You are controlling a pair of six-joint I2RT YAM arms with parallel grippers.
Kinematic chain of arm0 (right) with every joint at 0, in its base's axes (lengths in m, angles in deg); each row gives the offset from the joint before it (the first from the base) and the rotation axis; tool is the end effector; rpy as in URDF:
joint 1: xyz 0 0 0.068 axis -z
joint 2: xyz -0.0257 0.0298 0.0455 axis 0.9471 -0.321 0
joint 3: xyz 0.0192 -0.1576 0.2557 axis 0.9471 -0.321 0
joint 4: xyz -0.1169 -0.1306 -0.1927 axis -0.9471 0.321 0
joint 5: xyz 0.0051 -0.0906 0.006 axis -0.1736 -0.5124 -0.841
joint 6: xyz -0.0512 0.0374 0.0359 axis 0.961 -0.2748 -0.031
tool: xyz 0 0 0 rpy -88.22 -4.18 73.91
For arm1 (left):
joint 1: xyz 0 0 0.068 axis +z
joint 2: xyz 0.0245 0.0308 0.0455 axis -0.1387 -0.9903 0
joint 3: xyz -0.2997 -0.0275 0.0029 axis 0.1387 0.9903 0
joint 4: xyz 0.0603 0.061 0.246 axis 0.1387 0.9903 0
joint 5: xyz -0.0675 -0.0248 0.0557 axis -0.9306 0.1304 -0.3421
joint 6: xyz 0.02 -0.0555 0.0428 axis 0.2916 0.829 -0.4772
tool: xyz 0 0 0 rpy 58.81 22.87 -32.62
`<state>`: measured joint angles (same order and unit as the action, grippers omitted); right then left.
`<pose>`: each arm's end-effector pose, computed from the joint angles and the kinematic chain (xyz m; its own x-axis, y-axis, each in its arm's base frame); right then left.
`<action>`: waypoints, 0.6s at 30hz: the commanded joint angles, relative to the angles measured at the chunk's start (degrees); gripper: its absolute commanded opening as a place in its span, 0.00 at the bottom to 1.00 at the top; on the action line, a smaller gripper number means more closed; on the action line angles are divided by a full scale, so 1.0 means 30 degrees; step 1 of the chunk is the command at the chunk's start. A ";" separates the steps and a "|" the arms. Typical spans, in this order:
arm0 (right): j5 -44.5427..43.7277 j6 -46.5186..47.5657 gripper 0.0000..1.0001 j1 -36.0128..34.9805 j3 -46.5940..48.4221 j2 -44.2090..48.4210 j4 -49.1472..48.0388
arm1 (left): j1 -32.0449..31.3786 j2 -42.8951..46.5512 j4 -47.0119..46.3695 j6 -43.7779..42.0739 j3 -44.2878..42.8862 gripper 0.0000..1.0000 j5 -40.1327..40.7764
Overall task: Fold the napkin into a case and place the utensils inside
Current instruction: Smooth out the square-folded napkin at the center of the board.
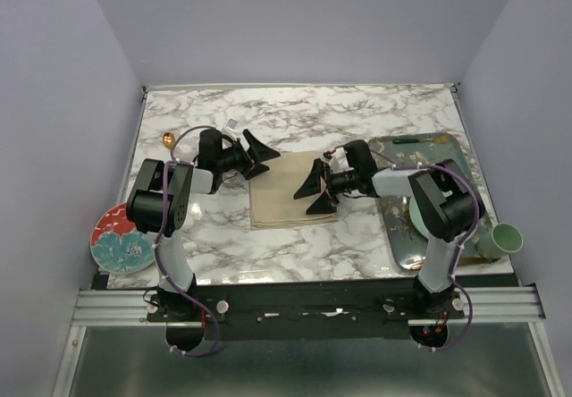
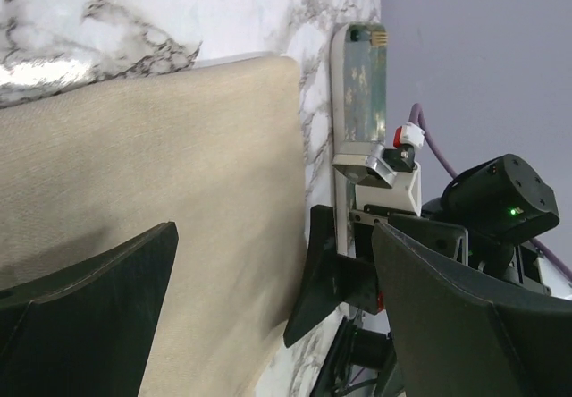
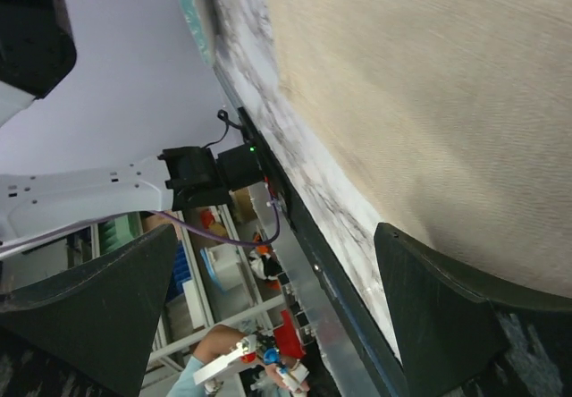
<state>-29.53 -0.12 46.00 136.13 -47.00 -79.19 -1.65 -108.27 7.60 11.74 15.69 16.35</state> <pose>0.3182 0.2066 0.1536 -0.9990 0.0083 0.0439 0.0437 0.3794 0.9242 0.3875 -0.1077 0.1675 -0.8305 -0.5060 -0.2329 0.0478 0.3519 -0.9348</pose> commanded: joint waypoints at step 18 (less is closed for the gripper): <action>0.2469 0.4032 1.00 0.0809 0.1285 0.1817 0.3333 | 0.0719 -0.0612 0.2524 -0.1669 -0.1554 0.99 -0.1761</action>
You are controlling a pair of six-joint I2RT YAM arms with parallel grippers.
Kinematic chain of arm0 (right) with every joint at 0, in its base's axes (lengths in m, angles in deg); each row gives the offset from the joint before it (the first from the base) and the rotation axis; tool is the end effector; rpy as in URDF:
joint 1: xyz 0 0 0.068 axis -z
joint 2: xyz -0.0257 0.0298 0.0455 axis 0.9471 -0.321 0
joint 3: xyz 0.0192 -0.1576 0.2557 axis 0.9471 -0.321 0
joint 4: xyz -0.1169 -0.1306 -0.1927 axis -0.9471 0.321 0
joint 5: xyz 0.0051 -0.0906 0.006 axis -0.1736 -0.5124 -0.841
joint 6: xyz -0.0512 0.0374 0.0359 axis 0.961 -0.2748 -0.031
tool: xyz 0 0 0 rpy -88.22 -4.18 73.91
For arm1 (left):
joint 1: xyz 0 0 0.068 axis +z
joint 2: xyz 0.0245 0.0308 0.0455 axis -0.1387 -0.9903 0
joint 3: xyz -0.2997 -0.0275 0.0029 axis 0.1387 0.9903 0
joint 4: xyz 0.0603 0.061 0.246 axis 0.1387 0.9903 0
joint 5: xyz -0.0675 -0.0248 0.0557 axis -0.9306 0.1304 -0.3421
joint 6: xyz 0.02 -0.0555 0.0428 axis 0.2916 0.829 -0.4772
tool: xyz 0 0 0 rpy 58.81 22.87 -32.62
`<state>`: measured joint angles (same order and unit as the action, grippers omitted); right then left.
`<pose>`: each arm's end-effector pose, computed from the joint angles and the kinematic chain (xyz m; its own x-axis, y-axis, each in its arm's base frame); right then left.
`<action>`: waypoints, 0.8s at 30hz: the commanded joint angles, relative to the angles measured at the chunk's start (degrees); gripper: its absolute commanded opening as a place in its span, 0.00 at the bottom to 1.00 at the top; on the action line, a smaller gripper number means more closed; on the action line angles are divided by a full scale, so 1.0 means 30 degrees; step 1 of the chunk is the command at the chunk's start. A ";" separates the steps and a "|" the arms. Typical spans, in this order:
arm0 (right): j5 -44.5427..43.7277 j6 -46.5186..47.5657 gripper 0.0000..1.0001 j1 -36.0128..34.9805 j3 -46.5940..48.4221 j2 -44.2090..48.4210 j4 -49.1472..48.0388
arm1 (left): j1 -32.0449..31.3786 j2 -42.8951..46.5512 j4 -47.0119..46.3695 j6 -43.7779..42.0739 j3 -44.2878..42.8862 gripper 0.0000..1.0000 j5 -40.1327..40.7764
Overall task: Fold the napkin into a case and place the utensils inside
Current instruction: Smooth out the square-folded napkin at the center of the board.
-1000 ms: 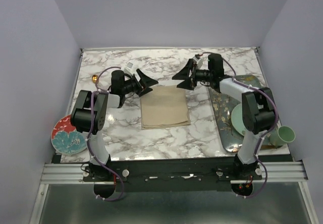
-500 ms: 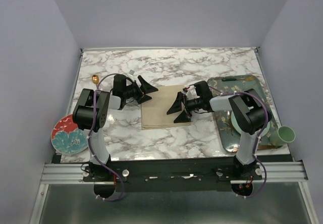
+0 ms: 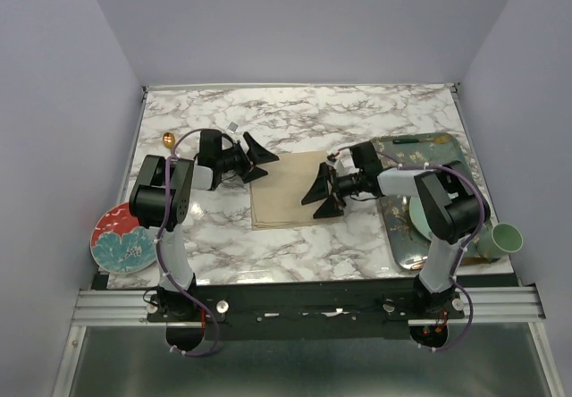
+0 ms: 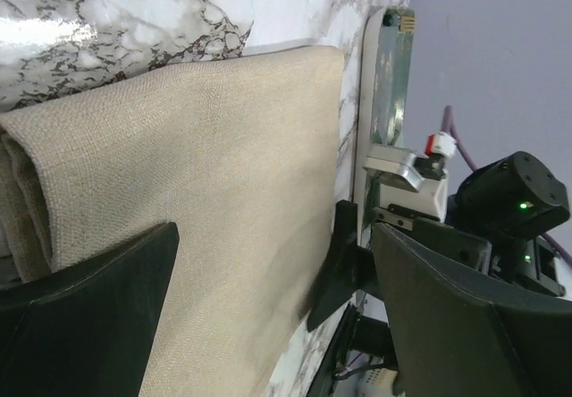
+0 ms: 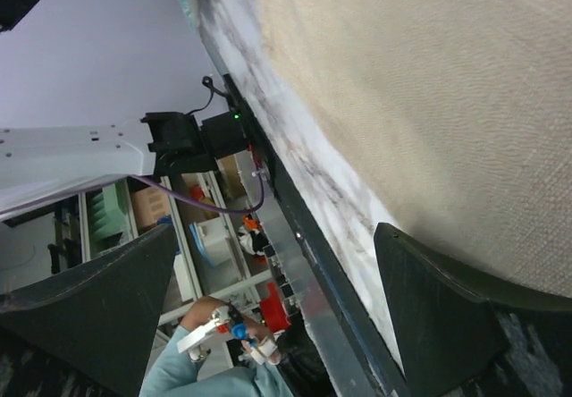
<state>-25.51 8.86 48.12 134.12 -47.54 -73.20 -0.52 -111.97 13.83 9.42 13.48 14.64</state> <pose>0.3073 0.1892 0.1369 -0.9965 -0.0607 0.0568 0.0289 0.3876 0.9214 0.3943 -0.1021 0.1425 -0.8606 -0.4833 -0.1605 -0.0410 0.3798 -0.9242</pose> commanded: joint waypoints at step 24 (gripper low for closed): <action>-0.5696 -0.0366 1.00 0.2033 1.2099 -0.7136 0.0663 | -0.0686 -0.3063 0.0092 0.1272 -0.3722 0.98 0.2201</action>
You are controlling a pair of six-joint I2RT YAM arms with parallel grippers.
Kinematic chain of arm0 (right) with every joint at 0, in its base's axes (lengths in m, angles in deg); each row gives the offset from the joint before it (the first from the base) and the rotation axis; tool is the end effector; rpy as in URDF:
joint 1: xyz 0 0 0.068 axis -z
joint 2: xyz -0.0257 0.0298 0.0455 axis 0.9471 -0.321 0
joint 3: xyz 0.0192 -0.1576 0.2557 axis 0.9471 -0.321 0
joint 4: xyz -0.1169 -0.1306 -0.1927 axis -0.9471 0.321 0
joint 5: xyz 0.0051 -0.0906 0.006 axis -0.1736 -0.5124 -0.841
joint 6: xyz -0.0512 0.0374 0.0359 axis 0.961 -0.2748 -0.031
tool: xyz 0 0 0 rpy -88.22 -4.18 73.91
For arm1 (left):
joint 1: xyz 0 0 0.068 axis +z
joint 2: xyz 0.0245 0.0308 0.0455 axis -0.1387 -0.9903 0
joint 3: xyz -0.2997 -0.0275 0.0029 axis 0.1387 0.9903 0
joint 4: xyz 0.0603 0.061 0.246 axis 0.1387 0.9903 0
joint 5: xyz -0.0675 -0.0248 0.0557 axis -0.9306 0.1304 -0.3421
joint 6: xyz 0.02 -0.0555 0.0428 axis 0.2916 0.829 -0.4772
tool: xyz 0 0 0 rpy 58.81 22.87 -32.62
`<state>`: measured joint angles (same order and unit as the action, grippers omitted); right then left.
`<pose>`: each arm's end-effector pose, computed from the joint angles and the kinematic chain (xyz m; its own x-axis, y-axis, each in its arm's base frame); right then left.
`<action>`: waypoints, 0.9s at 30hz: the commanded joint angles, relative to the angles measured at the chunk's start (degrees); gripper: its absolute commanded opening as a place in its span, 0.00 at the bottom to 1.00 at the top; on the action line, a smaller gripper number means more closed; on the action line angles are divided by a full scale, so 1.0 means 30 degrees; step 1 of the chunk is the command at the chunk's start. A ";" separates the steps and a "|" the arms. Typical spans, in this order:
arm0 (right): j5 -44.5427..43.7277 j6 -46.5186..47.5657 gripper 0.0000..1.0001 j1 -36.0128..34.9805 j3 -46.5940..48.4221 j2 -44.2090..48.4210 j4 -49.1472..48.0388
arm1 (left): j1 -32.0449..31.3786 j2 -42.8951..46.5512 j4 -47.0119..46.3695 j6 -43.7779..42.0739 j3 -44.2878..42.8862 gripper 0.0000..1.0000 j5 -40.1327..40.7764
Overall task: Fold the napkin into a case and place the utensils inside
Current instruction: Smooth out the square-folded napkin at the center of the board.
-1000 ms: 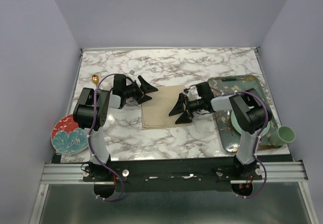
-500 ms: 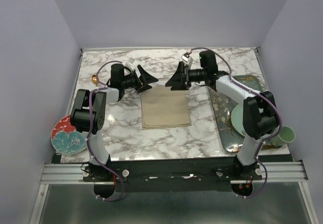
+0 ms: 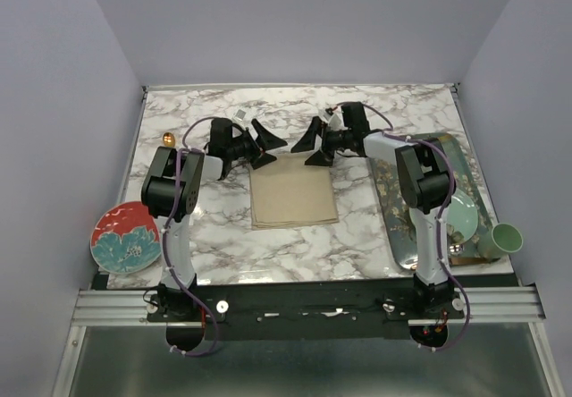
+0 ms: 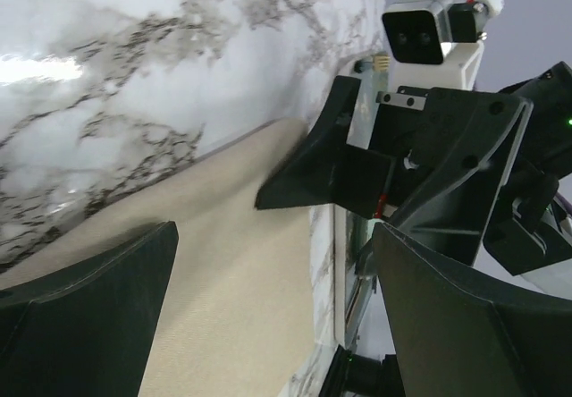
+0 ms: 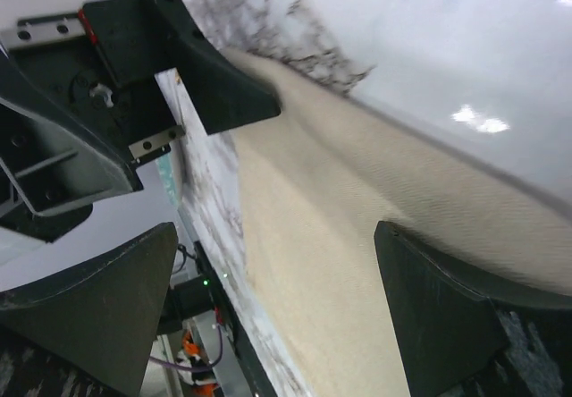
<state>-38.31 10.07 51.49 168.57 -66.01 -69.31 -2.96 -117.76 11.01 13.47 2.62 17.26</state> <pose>0.4598 0.2136 0.1580 -0.9666 0.1337 -0.2185 -0.1328 0.4679 0.8738 0.4401 -0.1265 0.1595 -0.8349 -0.5086 -0.2105 0.0291 0.3411 -0.9396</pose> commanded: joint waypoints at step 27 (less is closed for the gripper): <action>0.6013 -0.4718 1.00 0.0827 -0.5408 0.4350 -0.5401 | 0.0396 0.4869 -0.2886 0.0330 0.6223 0.99 -0.1482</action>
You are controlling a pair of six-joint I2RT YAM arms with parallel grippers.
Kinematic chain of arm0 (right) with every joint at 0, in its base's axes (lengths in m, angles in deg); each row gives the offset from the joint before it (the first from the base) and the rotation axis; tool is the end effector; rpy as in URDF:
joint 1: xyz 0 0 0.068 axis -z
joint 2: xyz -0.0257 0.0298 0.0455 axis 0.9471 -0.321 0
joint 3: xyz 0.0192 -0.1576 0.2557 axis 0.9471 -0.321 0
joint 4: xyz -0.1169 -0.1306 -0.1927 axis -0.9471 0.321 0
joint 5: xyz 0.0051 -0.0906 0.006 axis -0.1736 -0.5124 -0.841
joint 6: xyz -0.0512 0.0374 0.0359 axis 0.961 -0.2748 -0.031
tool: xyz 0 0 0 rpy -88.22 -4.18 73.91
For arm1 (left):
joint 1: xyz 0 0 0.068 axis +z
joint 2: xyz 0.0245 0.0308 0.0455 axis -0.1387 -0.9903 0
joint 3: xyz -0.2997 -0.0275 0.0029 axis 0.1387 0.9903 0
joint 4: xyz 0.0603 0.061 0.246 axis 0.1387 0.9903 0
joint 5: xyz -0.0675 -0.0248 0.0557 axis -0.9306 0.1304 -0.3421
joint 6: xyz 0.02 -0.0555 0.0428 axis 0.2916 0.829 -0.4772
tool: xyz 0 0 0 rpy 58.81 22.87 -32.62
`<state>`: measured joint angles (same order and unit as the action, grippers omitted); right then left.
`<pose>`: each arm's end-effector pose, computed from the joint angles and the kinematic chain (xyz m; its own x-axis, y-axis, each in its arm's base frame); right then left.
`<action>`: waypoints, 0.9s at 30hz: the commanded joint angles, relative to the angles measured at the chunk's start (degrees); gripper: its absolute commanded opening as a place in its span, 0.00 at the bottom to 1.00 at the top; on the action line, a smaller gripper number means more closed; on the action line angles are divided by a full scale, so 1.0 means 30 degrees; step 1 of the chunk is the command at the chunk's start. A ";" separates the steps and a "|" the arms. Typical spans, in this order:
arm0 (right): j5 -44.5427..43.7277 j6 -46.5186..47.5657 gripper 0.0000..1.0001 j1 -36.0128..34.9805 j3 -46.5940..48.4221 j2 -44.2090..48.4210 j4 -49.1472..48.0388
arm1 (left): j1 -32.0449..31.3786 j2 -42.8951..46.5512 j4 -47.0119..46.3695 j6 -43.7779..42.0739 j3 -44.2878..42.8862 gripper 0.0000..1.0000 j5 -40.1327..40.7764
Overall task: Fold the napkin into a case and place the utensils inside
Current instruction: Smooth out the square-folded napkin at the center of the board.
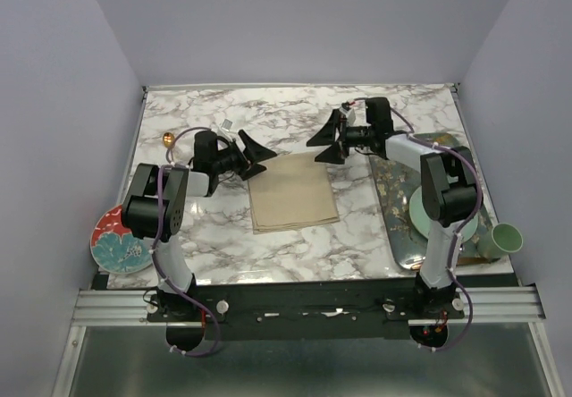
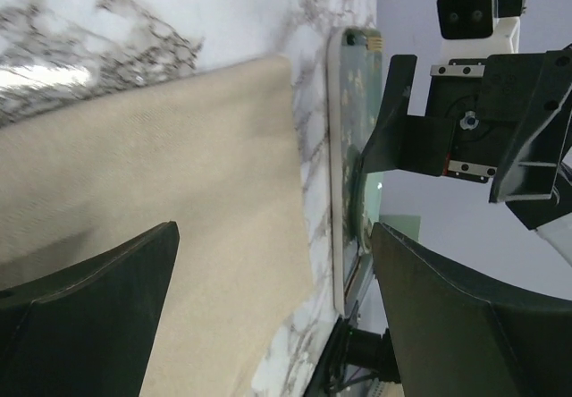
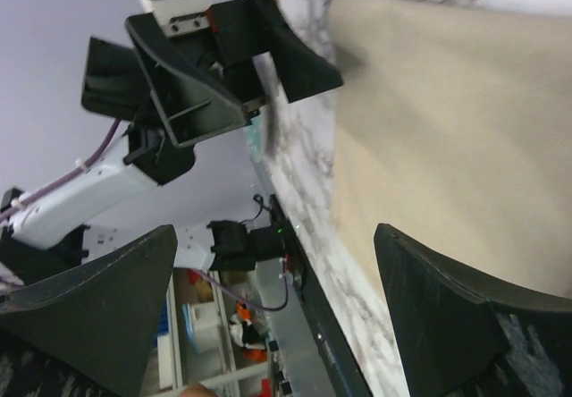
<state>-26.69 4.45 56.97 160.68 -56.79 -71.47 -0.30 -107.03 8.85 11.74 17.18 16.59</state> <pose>0.4368 0.1656 0.1997 -0.9821 0.1367 -0.1298 -0.0802 0.3201 0.9440 0.3822 -0.0973 0.1657 -0.8221 -0.5274 -0.2146 0.0141 0.3580 -0.9336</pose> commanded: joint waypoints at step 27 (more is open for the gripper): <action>0.1933 0.1217 1.00 -0.1062 -0.4724 -0.1453 -0.1558 | -0.1051 -0.2927 -0.5771 0.3252 0.3017 0.98 -0.2137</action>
<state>-18.53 -2.74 51.09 145.88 -63.04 -93.94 -4.76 -113.96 -8.90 22.76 24.50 9.74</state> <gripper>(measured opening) 0.997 0.980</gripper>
